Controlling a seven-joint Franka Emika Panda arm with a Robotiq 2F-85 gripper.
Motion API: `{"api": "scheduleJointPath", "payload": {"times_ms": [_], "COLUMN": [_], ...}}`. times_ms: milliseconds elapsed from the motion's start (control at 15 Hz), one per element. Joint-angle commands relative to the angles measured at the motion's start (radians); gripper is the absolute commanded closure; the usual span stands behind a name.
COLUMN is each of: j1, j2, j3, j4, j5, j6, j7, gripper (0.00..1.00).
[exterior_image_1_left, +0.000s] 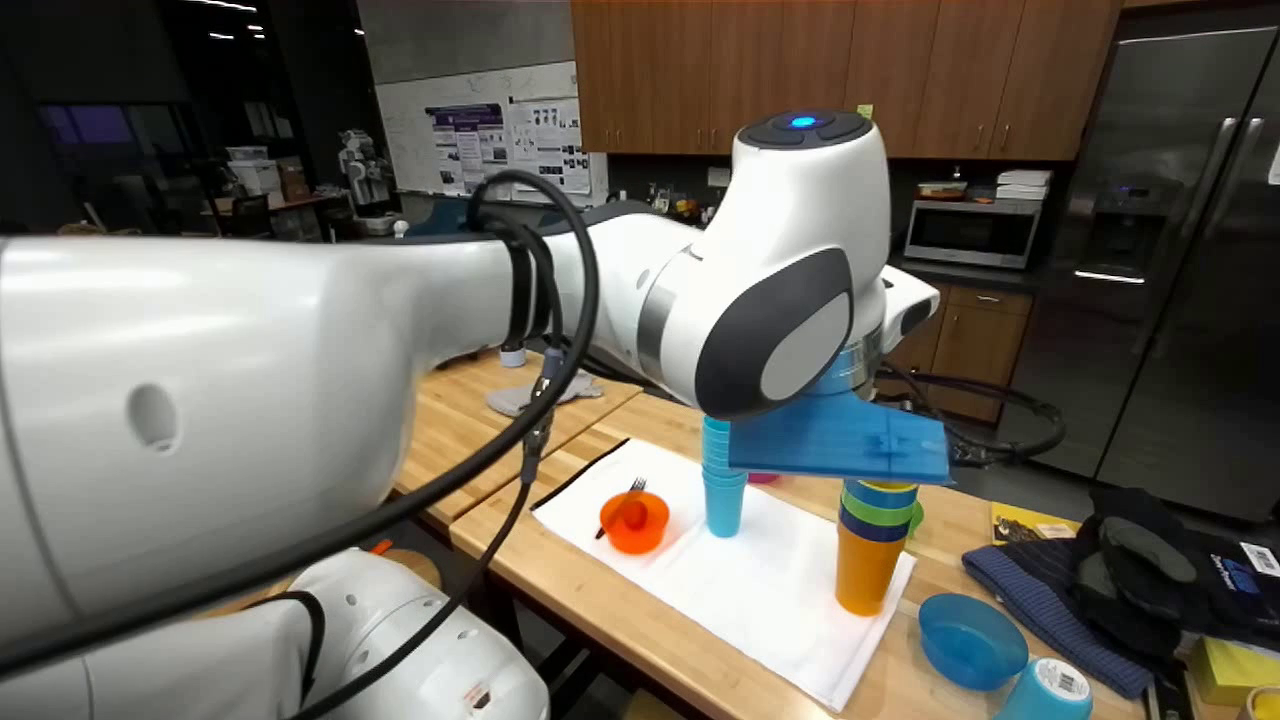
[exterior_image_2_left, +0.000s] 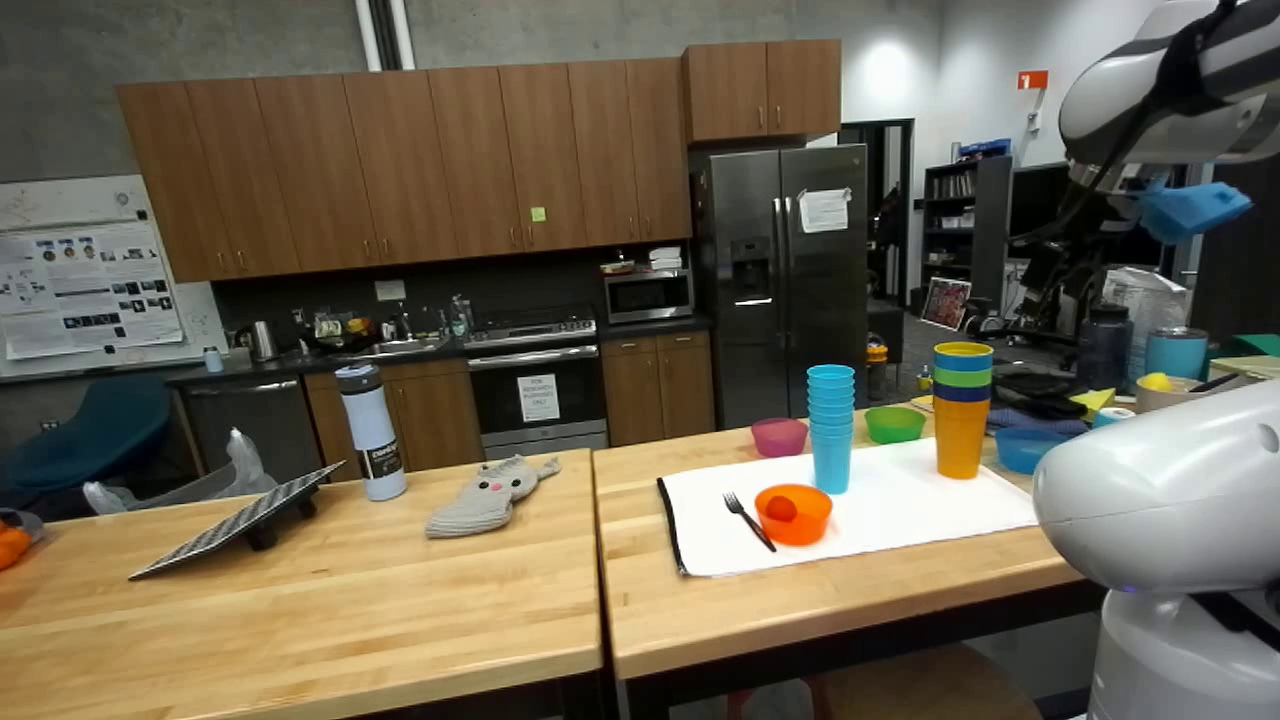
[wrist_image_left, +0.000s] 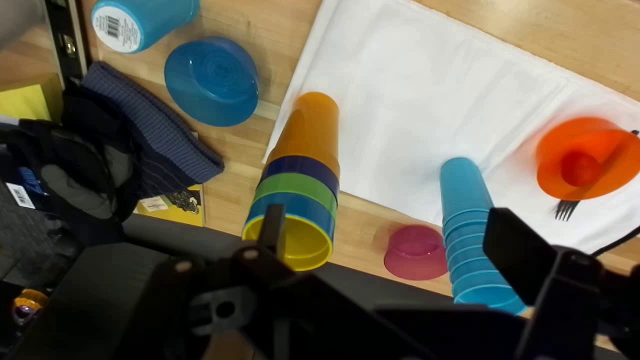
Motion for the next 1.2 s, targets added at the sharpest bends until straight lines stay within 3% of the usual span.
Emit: {"api": "scheduleJointPath", "payload": {"times_ms": [0,467,733,933,1000,1133], "j1": [0.061,0.075,0.045,0.010,0.004,-0.015], "j2": [0.141,0.254,0.346,0.396,0.354,0.371], "j3": [-0.044,-0.049,-0.017,0.017,0.018,0.035], "j4": [0.121,0.220,0.304,0.351,0.297,0.304], "j5": [0.076,0.182,0.202,0.204,0.215,0.223], "j6": [-0.028,-0.126,-0.219,-0.202,-0.191,-0.192], "j7": [-0.121,-0.386,-0.385,-0.340,-0.373,-0.375], "gripper": [0.00,0.00,0.00,0.00,0.00,0.00]}}
